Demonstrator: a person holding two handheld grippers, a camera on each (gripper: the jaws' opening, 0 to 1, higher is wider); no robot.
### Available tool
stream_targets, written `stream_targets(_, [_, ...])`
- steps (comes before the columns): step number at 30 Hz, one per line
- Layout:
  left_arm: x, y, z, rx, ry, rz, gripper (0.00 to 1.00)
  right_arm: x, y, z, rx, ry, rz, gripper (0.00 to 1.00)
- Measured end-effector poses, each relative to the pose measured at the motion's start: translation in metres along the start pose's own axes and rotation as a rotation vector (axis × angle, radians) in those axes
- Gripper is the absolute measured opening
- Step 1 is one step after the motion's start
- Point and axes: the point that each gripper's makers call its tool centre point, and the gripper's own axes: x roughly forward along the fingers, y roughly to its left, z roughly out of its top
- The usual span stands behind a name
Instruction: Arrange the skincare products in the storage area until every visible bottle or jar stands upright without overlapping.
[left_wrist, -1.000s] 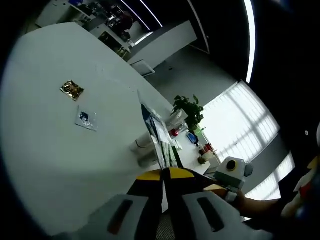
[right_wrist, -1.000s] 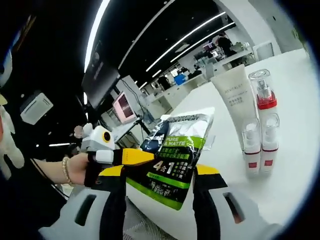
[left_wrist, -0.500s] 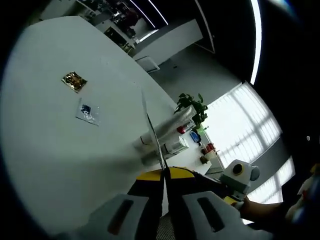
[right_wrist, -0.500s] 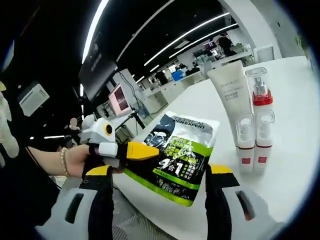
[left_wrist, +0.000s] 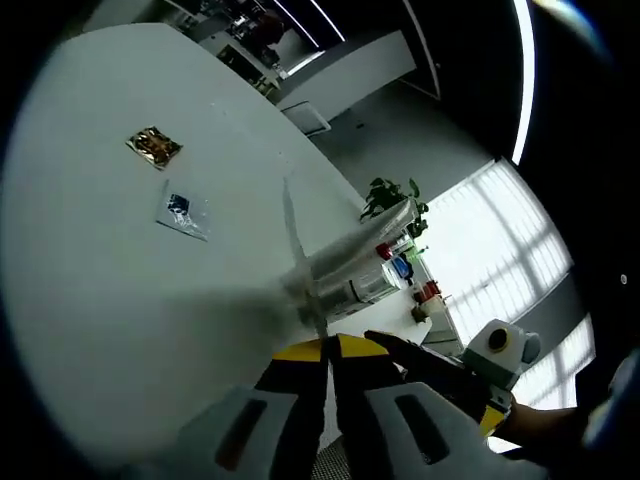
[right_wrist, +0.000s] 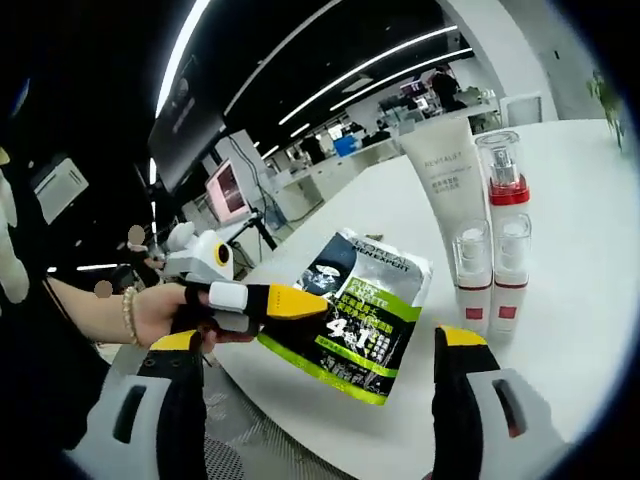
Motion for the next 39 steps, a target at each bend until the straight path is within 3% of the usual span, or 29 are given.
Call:
stream_targets(11, [0.023, 0.014, -0.001, 0.014, 0.035, 0.033, 0.00, -0.005, -0.013, -0.002, 0.015, 0.013, -0.046, 1.00])
stream_targets(18, [0.031, 0.026, -0.002, 0.022, 0.049, 0.065, 0.00, -0.012, -0.032, 0.002, 0.023, 0.004, -0.092, 1.00])
stream_targets(27, [0.031, 0.034, -0.009, 0.062, 0.063, 0.118, 0.00, -0.021, -0.051, 0.007, 0.042, -0.013, -0.138, 1.00])
stream_targets(35, [0.030, 0.056, -0.013, 0.289, 0.133, 0.252, 0.07, -0.021, -0.050, 0.007, 0.050, -0.014, -0.143, 1.00])
stream_targets(39, [0.029, 0.060, -0.015, 0.378, 0.164, 0.290, 0.11, -0.020, -0.052, 0.006, 0.057, -0.013, -0.143, 0.99])
